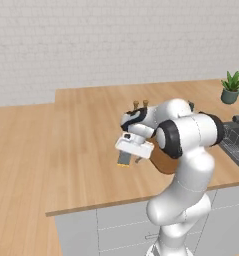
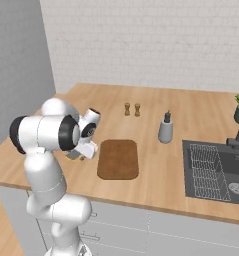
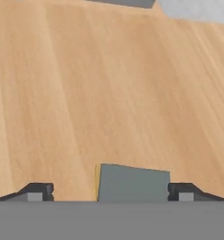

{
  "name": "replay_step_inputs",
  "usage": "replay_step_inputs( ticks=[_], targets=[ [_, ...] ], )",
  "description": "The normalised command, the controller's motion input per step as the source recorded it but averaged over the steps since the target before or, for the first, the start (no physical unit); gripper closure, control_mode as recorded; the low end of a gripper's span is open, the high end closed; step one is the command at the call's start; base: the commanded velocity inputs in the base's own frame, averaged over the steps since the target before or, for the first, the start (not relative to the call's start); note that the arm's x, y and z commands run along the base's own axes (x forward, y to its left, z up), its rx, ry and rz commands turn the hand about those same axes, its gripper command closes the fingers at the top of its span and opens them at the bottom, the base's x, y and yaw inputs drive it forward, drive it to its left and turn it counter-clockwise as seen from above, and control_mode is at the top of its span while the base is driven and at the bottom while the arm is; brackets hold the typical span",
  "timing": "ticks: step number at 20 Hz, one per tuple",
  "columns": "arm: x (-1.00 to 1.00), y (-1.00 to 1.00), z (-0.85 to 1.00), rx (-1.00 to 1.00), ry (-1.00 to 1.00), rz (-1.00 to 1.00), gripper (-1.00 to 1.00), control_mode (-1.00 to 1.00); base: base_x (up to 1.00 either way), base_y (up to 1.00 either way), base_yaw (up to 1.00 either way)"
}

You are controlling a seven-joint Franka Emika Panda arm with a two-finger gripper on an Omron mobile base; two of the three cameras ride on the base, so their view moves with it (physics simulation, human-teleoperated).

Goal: Pick up the sponge from the counter and clean the cutting board by briefly scrubbing or pressing down on the cutting board. Once finished, release the sponge.

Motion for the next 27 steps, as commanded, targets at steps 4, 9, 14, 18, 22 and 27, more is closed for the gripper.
replay_step_inputs(
  ticks=[4,9,14,18,22,27],
  targets=[
    [0.54,-0.04,-0.06,0.02,-0.25,0.13,-1.0,-1.0,0.0,0.0,0.0],
    [0.07,-0.79,0.94,0.23,-0.6,0.17,-1.0,-1.0,0.0,0.0,0.0],
    [-0.35,-1.0,0.78,0.14,-0.81,0.15,-1.0,-1.0,0.0,0.0,0.0],
    [-0.97,-1.0,0.91,-0.06,-0.6,0.0,-1.0,-1.0,0.0,0.0,0.0],
    [-1.0,-1.0,0.87,-0.24,-0.42,0.02,-1.0,-1.0,0.0,0.0,0.0],
    [-1.0,-1.0,0.2,-0.46,-0.22,0.03,-1.0,-1.0,0.0,0.0,0.0]
  ],
)
